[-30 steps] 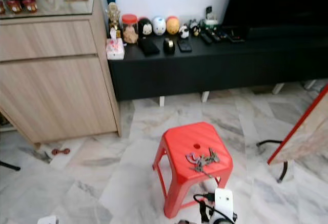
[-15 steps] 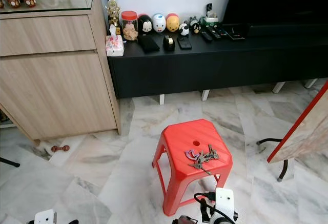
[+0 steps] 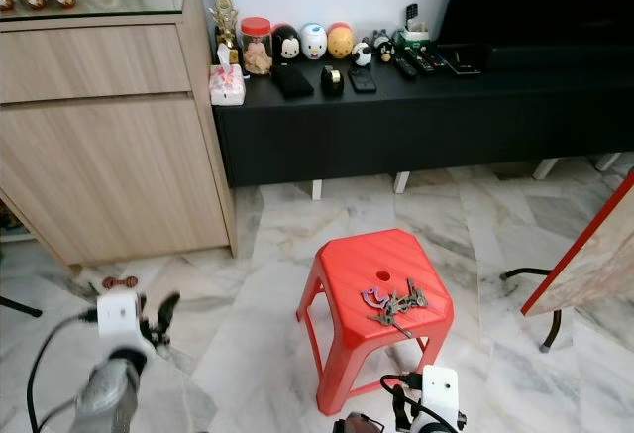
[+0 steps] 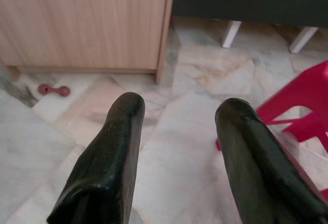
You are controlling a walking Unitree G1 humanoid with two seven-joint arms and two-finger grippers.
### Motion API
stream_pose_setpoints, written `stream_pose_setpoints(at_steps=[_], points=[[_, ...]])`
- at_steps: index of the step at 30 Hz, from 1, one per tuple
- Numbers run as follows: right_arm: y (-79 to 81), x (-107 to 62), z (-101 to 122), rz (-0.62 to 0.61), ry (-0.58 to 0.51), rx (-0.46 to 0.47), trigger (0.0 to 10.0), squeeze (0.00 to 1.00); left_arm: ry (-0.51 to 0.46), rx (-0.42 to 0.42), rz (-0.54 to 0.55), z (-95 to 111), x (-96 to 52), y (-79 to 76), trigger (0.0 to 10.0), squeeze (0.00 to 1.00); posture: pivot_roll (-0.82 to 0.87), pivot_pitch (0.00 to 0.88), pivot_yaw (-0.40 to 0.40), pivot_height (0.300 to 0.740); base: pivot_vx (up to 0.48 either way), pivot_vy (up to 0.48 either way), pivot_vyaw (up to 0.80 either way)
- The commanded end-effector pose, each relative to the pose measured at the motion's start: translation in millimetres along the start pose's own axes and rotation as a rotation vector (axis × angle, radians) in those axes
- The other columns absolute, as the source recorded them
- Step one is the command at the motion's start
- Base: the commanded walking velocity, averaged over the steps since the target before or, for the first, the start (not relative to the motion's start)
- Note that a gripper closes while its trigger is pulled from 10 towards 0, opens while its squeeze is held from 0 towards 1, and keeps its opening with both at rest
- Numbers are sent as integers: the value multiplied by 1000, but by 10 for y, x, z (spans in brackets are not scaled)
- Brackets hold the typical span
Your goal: Hang keys on a hook
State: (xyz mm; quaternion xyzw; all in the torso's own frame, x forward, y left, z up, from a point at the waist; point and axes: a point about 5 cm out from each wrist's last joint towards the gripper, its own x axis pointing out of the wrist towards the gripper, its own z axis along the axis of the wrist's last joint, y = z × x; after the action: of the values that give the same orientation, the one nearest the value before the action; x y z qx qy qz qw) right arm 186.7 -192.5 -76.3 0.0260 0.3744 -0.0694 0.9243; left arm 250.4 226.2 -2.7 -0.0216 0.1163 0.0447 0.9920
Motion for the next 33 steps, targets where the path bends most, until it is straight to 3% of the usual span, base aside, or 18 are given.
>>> stream_pose_setpoints(at_steps=[1, 8, 14, 18, 33], points=[[-17, -5, -6, -8, -2, 12, 10000, 0, -41, 25, -23, 65, -3, 0, 10000, 0, 127, 45, -79, 658, 0, 0, 0], [-21, -8, -3, -9, -12, 16, 10000, 0, -20, 56, -54, -12, -94, -21, 10000, 0, 124, 52, -81, 658, 0, 0, 0], [-34, -10, -19, -35, -1, 22, 10000, 0, 0, 49, -47, -33, -84, -30, 10000, 0, 122, 52, -81, 658, 0, 0, 0], [-37, -13, -6, -39, -21, 21, 10000, 0, 3, 47, -44, -27, -74, -29, 10000, 0, 122, 55, -82, 635, 0, 0, 0], [-32, -11, 4, -48, -25, 23, 10000, 0, 1, 48, -43, -15, -63, -23, 10000, 0, 126, 53, -81, 635, 322, 0, 0]])
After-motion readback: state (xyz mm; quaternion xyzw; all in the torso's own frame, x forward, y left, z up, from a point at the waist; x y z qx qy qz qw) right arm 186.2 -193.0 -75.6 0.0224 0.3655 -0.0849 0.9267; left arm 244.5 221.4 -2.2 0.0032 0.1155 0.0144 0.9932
